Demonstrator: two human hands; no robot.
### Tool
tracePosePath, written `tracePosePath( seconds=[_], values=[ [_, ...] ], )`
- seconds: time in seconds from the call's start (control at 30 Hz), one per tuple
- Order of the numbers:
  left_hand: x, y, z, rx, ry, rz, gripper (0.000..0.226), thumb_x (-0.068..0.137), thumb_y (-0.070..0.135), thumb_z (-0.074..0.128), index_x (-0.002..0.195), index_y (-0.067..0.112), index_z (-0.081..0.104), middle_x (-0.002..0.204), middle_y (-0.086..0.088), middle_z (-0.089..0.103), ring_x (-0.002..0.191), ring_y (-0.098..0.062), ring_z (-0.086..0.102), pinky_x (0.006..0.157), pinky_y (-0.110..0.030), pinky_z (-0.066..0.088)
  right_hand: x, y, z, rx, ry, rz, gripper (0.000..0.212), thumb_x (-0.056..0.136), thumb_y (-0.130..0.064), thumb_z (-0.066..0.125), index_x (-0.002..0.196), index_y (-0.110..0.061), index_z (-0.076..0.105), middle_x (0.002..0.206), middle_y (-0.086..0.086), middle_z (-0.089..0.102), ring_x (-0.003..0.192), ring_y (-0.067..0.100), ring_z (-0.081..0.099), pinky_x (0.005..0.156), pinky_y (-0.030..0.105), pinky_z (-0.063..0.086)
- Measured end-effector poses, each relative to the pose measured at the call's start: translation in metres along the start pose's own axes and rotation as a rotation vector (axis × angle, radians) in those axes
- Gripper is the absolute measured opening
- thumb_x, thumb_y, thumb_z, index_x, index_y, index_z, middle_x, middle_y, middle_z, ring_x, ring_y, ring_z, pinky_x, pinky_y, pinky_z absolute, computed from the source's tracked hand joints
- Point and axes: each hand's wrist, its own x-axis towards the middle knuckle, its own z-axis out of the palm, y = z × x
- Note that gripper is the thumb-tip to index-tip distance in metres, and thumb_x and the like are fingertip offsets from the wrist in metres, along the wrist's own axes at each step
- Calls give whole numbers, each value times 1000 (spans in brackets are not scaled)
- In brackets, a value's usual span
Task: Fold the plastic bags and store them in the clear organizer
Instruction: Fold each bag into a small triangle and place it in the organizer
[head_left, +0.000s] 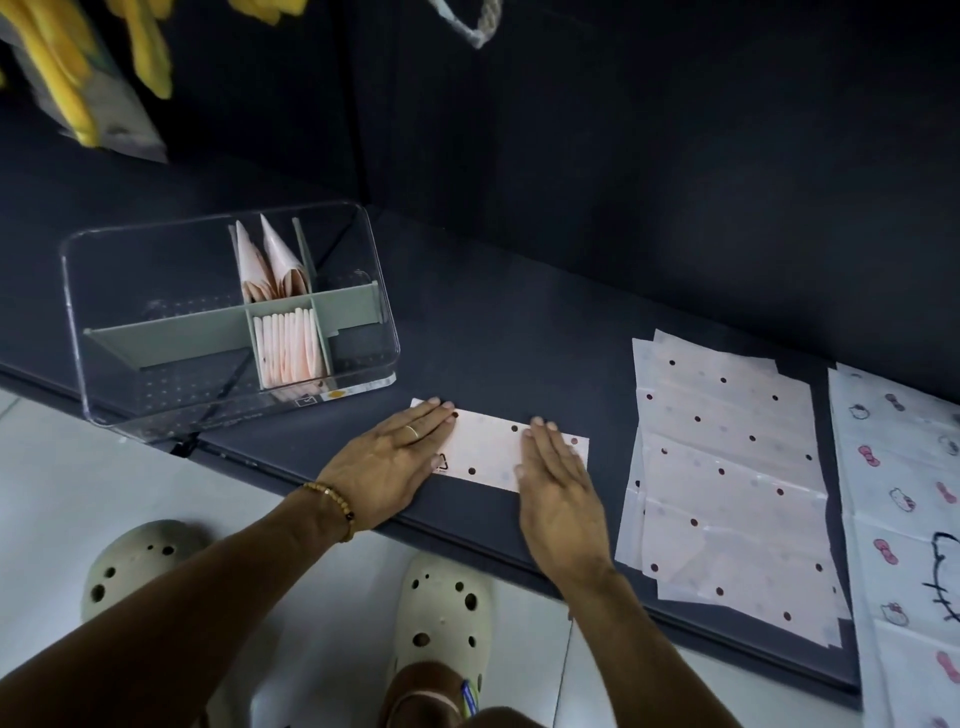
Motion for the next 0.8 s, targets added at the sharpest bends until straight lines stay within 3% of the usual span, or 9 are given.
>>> tracePosePath(
  seconds=[0.1,0.23,0.27,0.33,0.4,0.43,0.5,0.63,0.8],
  values=[
    [1,-1,1,0,1,-9,57,102,36,27,151,20,3,158,8,0,136,1,-15,109,-14,-18,-12,30,-9,-58,-27,24,48,104,-22,33,150,-9,28,158,0,21,147,16,14,117,27,3],
    [-1,3,-4,2,19,-39,57,101,42,28,151,21,11,159,7,8,145,-5,2,112,-16,-10,-22,44,-17,-112,-88,69,51,105,-25,25,153,-14,14,161,-2,8,148,13,3,116,25,-4],
    [-2,5,-5,29,20,-49,58,100,45,27,151,21,13,159,7,10,145,-7,6,114,-17,-5,-23,42,-20,-135,-87,92,51,104,-22,31,152,-12,18,161,1,11,149,17,6,118,29,0],
    [-4,11,-7,112,22,-74,60,98,51,24,150,20,22,157,4,20,143,-13,18,115,-26,11,-22,27,-26,-153,-31,131,53,91,-12,59,141,-5,45,150,14,38,139,33,35,113,43,29],
    [-9,19,-11,195,20,-90,61,96,54,26,144,17,36,151,-1,36,137,-19,33,110,-34,26,-21,5,-26,-147,80,59,46,77,-16,74,122,-7,63,123,15,60,109,34,59,87,46,51],
    [-12,22,-13,222,8,-92,62,95,55,29,140,16,43,146,-3,43,132,-21,40,107,-35,31,-20,-7,-25,-144,113,-2,40,77,-22,75,115,-12,67,112,9,63,98,28,60,78,42,52],
    [-20,25,-15,231,-8,-77,64,90,58,37,135,15,50,140,-6,50,126,-23,47,103,-37,38,-19,-20,-23,-142,128,-66,28,77,-26,76,104,-18,70,100,2,63,90,22,60,75,38,51],
    [-31,15,-10,68,-27,-15,60,88,47,43,142,24,36,155,-2,27,140,-22,28,113,-35,25,-16,-15,-23,-152,133,-45,22,74,-13,78,95,-16,72,97,0,67,89,22,63,77,38,51],
    [-27,11,-12,166,-49,52,43,100,38,31,139,24,40,151,0,35,143,-19,22,114,-34,22,-8,-12,-26,-169,144,-79,20,77,-12,71,97,-14,72,98,1,66,89,23,62,76,38,50]
  ],
)
